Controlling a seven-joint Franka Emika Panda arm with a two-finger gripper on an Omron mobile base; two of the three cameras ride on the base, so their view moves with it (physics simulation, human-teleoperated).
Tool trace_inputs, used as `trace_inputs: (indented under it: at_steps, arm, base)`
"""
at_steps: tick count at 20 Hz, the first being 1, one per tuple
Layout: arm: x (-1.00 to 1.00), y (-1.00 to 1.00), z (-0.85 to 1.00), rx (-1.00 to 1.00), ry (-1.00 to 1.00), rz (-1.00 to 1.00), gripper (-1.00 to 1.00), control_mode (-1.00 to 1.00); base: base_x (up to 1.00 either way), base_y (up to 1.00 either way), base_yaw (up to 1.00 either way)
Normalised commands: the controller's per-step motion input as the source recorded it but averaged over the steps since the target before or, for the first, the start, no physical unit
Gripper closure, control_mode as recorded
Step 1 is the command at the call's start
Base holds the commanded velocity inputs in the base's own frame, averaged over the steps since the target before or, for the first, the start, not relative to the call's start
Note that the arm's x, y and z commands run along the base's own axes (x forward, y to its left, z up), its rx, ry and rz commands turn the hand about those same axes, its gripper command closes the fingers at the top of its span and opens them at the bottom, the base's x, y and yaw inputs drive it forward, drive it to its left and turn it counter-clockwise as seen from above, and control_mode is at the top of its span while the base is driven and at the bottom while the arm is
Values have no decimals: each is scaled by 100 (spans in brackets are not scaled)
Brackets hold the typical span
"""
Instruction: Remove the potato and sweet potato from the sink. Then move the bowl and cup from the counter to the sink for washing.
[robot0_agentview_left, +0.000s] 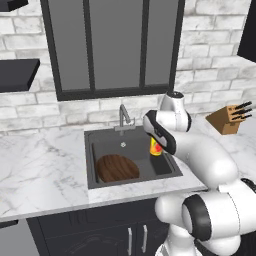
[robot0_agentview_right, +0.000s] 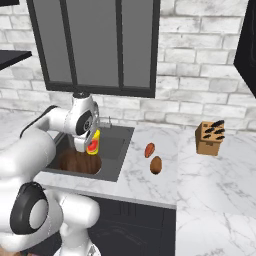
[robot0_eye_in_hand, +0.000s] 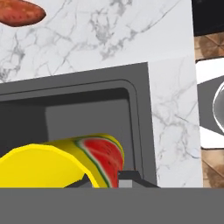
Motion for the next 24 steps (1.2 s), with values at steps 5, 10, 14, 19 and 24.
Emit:
trace_inputs:
  at_steps: [5, 10, 14, 19, 24]
  arm:
    - [15, 0, -19, 0, 0, 0, 100, -100]
    - [14, 0, -22, 0, 0, 0, 100, -100]
    - [15, 0, -22, 0, 0, 0, 100, -100]
    - [14, -1, -23, 0, 0, 0, 100, -100]
    - [12, 0, -23, 0, 0, 1, 100, -100]
  base:
    - [0, 0, 0]
    - [0, 0, 0]
    - [0, 0, 0]
    - [0, 0, 0]
    - [0, 0, 0]
